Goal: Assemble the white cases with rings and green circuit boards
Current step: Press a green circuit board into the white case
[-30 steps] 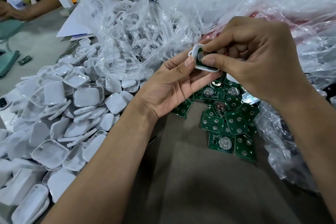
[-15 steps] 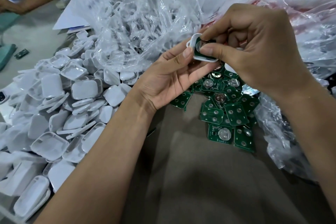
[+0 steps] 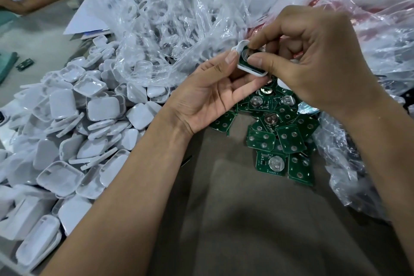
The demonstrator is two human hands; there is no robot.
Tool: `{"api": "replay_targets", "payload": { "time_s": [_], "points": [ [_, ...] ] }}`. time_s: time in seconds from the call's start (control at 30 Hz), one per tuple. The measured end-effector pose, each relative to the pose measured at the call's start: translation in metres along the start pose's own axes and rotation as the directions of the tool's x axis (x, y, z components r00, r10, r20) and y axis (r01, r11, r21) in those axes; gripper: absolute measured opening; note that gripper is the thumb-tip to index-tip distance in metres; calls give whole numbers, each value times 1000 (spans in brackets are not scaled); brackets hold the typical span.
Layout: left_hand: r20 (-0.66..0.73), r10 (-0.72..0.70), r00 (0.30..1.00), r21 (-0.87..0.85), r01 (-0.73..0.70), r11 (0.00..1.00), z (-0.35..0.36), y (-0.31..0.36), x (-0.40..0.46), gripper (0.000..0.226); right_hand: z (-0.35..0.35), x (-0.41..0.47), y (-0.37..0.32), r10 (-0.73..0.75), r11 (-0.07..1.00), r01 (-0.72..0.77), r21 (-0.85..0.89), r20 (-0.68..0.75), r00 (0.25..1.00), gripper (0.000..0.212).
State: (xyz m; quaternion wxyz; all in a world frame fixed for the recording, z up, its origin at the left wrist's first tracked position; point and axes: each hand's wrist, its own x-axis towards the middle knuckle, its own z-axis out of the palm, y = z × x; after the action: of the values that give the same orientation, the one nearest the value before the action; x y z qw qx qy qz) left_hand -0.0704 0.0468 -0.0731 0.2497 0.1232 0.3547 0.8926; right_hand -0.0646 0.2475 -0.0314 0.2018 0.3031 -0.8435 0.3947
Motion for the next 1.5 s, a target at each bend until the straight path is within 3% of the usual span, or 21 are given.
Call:
{"api": "replay_targets", "payload": {
  "time_s": [0.37,0.8,1.03,1.33,1.5],
  "points": [
    [-29,0,1000,59,2,998,3,1,-2,44,7,1,3,-40,994,42,-100,20,999,15],
    [-35,6,999,73,-3,997,10,0,-2,49,5,1,-2,-5,999,4,-43,-33,999,19],
    [-155,-70,985,181,98,979,10,-2,-3,50,6,-2,-4,-18,999,16,-38,-66,998,33],
    [-241,-82,967,229,139,963,12,-2,-2,50,5,-1,-4,-39,998,40,-40,37,999,19],
    [-267,-73,961,220,134,966,14,-2,-1,50,5,-1,-3,-46,996,47,-74,14,999,22]
  ]
}}
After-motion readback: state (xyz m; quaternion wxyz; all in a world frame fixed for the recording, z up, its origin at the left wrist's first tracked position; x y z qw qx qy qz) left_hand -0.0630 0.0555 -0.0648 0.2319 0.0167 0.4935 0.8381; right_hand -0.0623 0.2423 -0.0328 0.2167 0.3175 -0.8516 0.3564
